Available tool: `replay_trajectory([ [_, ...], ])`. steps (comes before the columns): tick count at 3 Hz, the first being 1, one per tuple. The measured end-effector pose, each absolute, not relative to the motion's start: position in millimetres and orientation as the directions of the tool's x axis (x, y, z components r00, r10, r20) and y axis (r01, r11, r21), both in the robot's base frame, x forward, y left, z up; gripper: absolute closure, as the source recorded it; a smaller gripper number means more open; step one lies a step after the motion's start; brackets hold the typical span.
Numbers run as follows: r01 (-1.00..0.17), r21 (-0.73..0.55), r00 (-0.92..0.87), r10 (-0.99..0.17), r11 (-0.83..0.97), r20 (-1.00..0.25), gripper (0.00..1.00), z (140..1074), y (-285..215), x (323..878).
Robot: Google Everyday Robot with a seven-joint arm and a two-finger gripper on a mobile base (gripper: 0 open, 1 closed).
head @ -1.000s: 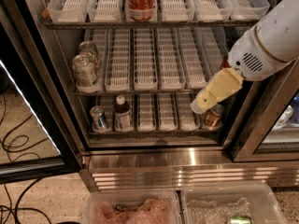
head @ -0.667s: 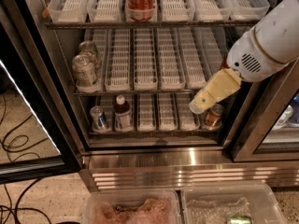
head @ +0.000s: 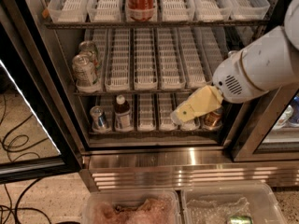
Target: Pick 7up can from middle shelf of fridge
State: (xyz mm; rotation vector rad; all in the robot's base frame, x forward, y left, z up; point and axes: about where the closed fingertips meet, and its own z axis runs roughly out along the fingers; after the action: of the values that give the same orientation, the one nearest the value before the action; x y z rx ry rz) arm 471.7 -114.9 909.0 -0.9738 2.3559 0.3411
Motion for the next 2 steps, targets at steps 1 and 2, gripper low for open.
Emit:
replay_trajectory([
  [1,-0.686,0.0,-0.568,-0.536,0.727,-0.625,0.0,903.2,-114.3,481.9],
  [2,-0.686,0.0,-0.568,-0.535,0.727,-0.625,0.0,903.2,-114.1,482.0],
])
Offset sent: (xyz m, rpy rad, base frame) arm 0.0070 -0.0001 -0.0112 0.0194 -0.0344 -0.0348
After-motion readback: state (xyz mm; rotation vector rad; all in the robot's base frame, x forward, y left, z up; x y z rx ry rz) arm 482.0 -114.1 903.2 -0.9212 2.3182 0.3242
